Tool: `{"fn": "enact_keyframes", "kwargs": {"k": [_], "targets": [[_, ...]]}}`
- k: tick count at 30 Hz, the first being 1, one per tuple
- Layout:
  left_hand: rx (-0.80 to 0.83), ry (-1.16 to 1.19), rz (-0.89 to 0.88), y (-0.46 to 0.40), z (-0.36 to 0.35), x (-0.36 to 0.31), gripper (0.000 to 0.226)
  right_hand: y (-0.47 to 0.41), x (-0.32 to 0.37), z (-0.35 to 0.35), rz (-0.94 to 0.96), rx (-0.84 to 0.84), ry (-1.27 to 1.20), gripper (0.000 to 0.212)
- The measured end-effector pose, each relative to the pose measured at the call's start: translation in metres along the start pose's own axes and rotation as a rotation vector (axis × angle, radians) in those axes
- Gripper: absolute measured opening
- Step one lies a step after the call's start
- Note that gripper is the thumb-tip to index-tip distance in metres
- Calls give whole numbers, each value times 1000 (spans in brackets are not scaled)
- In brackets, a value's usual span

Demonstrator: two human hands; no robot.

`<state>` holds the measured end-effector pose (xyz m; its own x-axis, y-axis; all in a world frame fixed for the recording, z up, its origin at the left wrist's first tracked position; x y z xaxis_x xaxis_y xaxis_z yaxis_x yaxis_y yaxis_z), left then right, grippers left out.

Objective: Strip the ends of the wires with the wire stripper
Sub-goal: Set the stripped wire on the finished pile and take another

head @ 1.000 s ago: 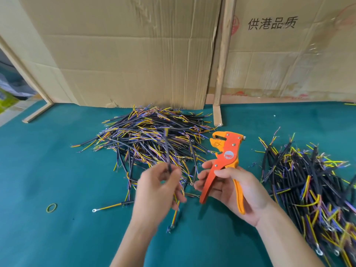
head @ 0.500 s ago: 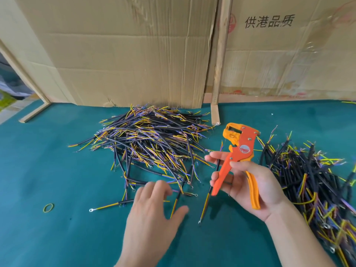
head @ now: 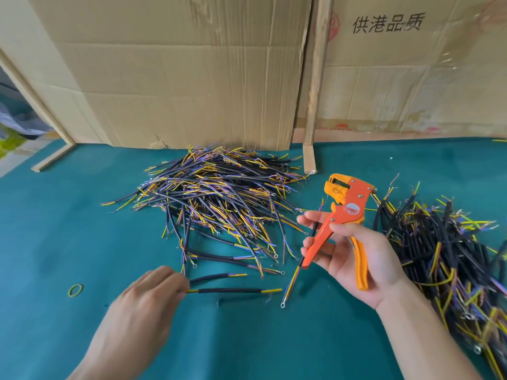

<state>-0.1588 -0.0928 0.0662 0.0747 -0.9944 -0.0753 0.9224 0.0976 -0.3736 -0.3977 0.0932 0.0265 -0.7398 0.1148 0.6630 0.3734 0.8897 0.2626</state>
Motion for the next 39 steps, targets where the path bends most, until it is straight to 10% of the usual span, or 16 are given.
{"fn": "enact_keyframes", "kwargs": {"k": [23, 39], "targets": [[-34, -149, -303, -106, -48, 2, 22, -4, -6, 2, -8, -29, -14, 41], [120, -243, 11, -158, -47, 1, 9, -1, -4, -7, -36, 65, -27, 54]]}}
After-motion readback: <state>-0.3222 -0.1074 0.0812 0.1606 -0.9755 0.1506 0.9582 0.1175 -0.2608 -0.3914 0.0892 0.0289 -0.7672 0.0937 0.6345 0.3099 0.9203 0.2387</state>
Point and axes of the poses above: each hand's wrist, its own y-axis away from the middle knuckle, its own z-axis out of the back of the hand, x = y × z, the point moved 8 cm from there along -y, towards the middle knuckle, and after that the axes turned 15 degrees about -z, right-handed, at the moved point
